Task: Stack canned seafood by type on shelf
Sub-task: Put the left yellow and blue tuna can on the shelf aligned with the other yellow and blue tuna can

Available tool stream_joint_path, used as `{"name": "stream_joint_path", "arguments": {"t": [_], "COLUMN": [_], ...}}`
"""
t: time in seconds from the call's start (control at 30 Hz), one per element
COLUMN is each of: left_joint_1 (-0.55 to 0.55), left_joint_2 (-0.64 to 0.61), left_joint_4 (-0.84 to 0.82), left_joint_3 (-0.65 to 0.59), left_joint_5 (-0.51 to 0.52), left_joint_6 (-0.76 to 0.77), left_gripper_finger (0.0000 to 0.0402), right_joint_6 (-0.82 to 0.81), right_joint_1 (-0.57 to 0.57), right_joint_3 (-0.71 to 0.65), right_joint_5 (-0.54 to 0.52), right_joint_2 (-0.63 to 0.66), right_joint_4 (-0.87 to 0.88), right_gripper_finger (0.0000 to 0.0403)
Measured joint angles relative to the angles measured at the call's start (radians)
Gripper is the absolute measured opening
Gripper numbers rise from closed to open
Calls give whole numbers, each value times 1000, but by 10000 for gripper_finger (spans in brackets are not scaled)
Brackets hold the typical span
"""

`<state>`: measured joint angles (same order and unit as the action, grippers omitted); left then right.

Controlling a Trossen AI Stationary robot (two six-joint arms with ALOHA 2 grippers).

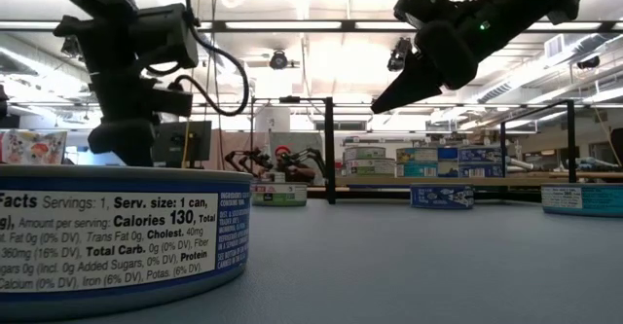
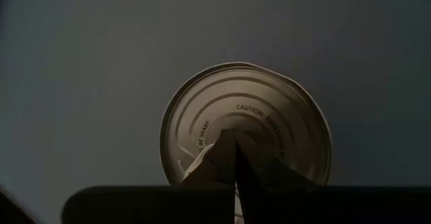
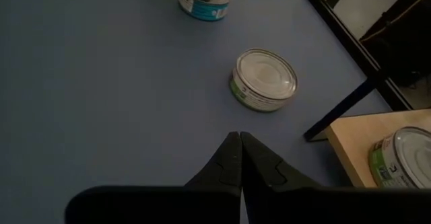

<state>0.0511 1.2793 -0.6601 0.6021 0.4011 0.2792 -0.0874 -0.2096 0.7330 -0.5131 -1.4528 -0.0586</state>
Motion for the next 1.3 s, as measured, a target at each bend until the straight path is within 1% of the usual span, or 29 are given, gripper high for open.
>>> {"name": "stream_joint_path", "arguments": {"t": [0.13, 0.17, 0.4, 0.53, 0.6, 0.7, 0.87, 1.1, 1.23, 1.3], "left_joint_1": [-15, -19, -60, -90, -108, -128, -130, -130, -130, -130], "left_joint_2": [0, 1, 3, 4, -1, -26, -81, -130, -131, -131], "left_joint_4": [16, 35, 206, 232, 207, 178, 122, 103, 45, -18], "left_joint_3": [-3, -3, -3, 6, 25, 49, 51, 49, 48, 48], "left_joint_5": [-4, -18, -191, -263, -255, -209, -163, -160, -146, -147], "left_joint_6": [-18, -31, -117, -145, -145, -146, -140, -112, -67, -50], "left_gripper_finger": [2, 2, 2, 2, 2, 2, 1, 1, 1, 1], "right_joint_6": [0, 0, 0, 0, -3, -31, -60, -63, -75, -87], "right_joint_1": [-24, -31, -65, -84, -95, -106, -122, -129, -128, -129], "right_joint_3": [0, 0, 0, 0, 0, 0, 0, 0, 1, 1], "right_joint_5": [2, 1, 2, 1, 2, 2, 2, 4, 45, 51], "right_joint_2": [0, 0, 0, 0, 0, 0, 0, 0, 0, 0], "right_joint_4": [0, 0, -6, -22, -29, -31, -31, -39, -45, -45], "right_gripper_finger": [8, 8, 8, 8, 8, 8, 8, 8, 8, 7]}}
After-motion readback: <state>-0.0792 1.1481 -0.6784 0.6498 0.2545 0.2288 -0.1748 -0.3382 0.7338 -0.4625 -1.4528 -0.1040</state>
